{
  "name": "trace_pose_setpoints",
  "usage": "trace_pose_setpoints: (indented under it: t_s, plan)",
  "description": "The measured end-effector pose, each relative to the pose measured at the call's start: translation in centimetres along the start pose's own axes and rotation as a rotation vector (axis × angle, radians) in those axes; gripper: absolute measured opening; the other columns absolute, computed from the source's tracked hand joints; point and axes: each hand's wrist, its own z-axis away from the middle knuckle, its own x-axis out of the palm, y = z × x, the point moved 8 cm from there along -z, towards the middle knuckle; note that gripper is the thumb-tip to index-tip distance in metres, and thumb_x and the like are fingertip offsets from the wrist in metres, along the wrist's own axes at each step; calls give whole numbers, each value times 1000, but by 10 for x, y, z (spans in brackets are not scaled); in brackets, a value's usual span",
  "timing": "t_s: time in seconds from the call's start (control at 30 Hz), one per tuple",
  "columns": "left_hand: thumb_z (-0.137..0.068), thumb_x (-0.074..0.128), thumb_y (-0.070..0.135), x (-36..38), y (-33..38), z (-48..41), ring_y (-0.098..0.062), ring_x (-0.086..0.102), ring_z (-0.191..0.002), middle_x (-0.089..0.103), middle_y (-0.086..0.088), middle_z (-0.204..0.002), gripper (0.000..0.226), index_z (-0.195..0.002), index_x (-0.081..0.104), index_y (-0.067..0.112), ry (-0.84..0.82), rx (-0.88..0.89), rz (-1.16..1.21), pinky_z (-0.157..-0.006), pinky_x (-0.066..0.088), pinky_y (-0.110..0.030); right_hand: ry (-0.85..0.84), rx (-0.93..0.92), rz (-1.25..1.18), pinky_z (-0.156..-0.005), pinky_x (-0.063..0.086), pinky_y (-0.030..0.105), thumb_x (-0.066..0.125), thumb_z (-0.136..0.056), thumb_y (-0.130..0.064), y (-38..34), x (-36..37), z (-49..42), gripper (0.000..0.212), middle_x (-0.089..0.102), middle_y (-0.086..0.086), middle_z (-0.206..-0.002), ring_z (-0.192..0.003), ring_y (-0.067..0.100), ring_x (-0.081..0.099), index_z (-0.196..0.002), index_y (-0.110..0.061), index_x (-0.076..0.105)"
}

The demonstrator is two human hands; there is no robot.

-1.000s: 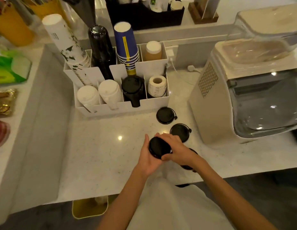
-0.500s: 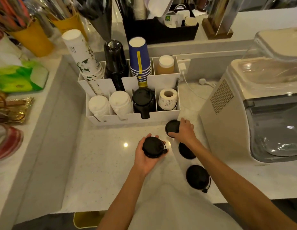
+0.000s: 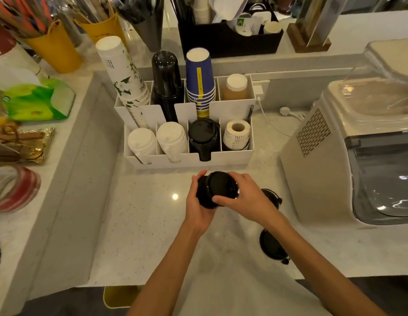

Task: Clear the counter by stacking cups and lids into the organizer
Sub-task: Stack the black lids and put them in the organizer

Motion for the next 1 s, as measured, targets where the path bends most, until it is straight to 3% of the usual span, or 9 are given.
trace_pose_setpoints:
  t_s: [0.07, 0.23, 0.4, 0.6, 0.87, 1.0]
  plan:
    - [-91, 47, 59, 8, -4, 1, -31, 63, -117, 63, -14, -129, 54, -130, 58, 23, -14, -7, -26, -88, 55, -44, 0, 2, 34, -98, 48, 33, 76, -68, -59, -12, 7, 5, 87, 46, -2, -133, -120, 17, 48, -141, -33, 37]
    - [-93, 36, 62, 14, -9, 4, -29, 53, -129, 57, -7, -140, 61, -135, 54, 21, 10, -36, 28, -108, 43, -47, 8, 7, 59, -99, 47, 34, 78, -67, -57, -16, 4, 4, 91, 45, -1, -133, -121, 19, 45, -144, -32, 35]
    - [-96, 33, 58, 15, -7, 8, -29, 59, -123, 62, -8, -134, 55, -131, 58, 24, -14, -75, 94, -104, 47, -45, -46, -52, 114, -102, 43, 36, 80, -68, -52, -24, 4, 2, 98, 42, 0, -139, -127, 21, 41, -149, -31, 28]
    - [-95, 35, 59, 14, -9, 10, -30, 59, -122, 63, -9, -133, 55, -131, 60, 24, -37, -136, 185, -106, 44, -45, -122, -95, 146, -103, 42, 37, 81, -71, -47, -30, 3, 1, 95, 41, 0, -143, -128, 21, 40, -149, -30, 30]
    - [-92, 45, 57, 19, -3, 4, -31, 52, -130, 57, -9, -138, 57, -131, 57, 18, -22, -33, 85, -112, 39, -49, 16, -30, 95, -95, 49, 34, 74, -70, -61, -29, -1, 8, 88, 50, 1, -126, -116, 20, 49, -144, -28, 38]
    - [-87, 55, 52, 22, -6, 4, -31, 54, -126, 59, -8, -137, 55, -128, 58, 16, -46, -18, 24, -107, 45, -48, 70, -1, 110, -92, 51, 33, 70, -71, -65, -25, -1, 13, 82, 52, 0, -119, -109, 18, 51, -138, -28, 43]
